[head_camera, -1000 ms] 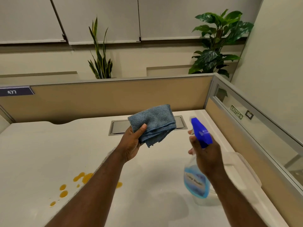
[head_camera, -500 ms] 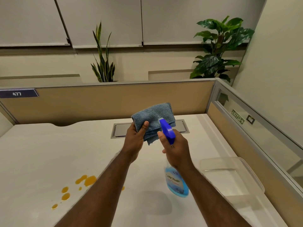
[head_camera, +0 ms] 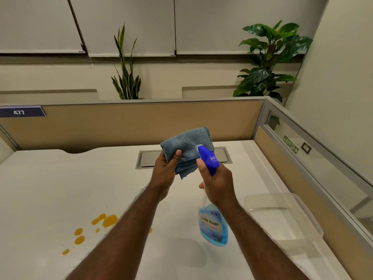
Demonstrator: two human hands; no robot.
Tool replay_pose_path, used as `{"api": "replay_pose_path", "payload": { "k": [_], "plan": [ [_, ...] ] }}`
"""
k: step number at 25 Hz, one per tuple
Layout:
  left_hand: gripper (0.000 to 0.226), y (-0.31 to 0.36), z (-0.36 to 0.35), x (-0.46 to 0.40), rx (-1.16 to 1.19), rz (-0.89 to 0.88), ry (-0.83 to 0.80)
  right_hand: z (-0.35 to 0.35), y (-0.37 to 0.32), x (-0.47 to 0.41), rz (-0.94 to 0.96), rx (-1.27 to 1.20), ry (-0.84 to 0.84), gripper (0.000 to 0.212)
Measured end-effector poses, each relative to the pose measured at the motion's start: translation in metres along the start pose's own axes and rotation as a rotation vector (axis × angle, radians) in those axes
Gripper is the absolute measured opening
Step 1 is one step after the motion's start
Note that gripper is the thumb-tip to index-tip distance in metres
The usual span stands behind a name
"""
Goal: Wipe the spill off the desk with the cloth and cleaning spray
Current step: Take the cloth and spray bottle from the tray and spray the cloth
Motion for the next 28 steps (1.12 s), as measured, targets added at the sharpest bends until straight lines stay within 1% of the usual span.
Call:
{"api": "replay_pose_path", "payload": {
  "k": [7,10,15,19,24,26,28],
  "plan": [
    [0.047,-0.007,0.005,0.002,-0.01,0.009,-0.01,0.003,0.002,-0.004,-0.004,0.026,0.017,0.031],
    [0.051,-0.006,0.007,0.002,-0.011,0.01,-0.001,0.005,0.002,-0.004,-0.018,0.014,0.031,0.03],
    [0.051,-0.005,0.01,0.0,0.0,0.013,0.01,0.004,0.005,0.0,-0.022,0.002,0.039,0.025],
    [0.04,-0.005,0.01,0.0,0.026,0.021,0.004,-0.002,0.005,0.005,0.013,0.016,-0.024,0.029],
    [0.039,-0.006,0.011,0.004,0.036,0.045,-0.003,-0.01,0.003,0.006,0.041,-0.009,-0.069,0.02],
    [0.041,-0.006,0.013,0.006,0.043,0.056,0.001,-0.007,0.003,0.006,0.04,-0.026,-0.056,0.022],
    [0.046,-0.005,0.016,0.009,0.053,0.073,0.018,0.001,0.005,0.006,0.05,-0.039,0.008,0.022]
  ]
}}
Point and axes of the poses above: each hand's wrist, its own x-axis away from the middle knuckle, its own z-axis out of the back of the hand, y = z × x, the point moved 4 cm from there along -x, towards the middle knuckle, and after that the axes turned 12 degrees about y, right-handed, at the moved point
